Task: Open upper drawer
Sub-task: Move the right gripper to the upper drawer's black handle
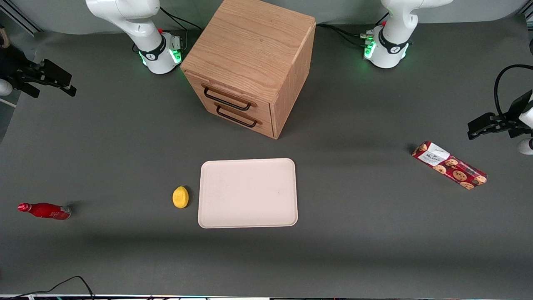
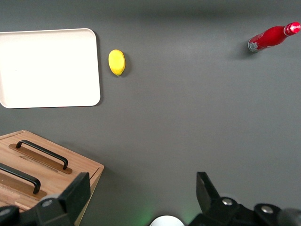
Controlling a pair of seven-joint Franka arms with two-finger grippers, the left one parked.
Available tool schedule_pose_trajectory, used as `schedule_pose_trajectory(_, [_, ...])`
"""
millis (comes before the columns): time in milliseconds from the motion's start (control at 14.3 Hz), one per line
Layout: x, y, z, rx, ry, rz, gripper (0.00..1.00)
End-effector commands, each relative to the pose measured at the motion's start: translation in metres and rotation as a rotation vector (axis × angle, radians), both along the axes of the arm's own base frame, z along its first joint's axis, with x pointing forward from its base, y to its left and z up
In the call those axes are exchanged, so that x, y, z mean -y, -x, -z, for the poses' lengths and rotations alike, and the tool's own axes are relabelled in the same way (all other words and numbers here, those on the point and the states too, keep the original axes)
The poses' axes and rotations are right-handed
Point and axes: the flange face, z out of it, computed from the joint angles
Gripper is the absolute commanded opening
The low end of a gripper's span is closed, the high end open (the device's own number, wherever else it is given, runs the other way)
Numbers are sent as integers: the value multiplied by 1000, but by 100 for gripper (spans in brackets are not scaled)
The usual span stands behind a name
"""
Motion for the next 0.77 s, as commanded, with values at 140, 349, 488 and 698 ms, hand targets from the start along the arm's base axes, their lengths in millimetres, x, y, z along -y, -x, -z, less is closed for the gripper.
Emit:
schedule_pose_trajectory(140, [-3,-7,1,-10,-18,-1,100])
schedule_pose_trajectory(349, [-21,-11,-1,-10,-20,-41,100])
schedule_pose_trajectory(488, [-41,-4,0,-43,-29,-218,100])
schedule_pose_trajectory(698, [-67,-2,13,-65,-179,-602,100])
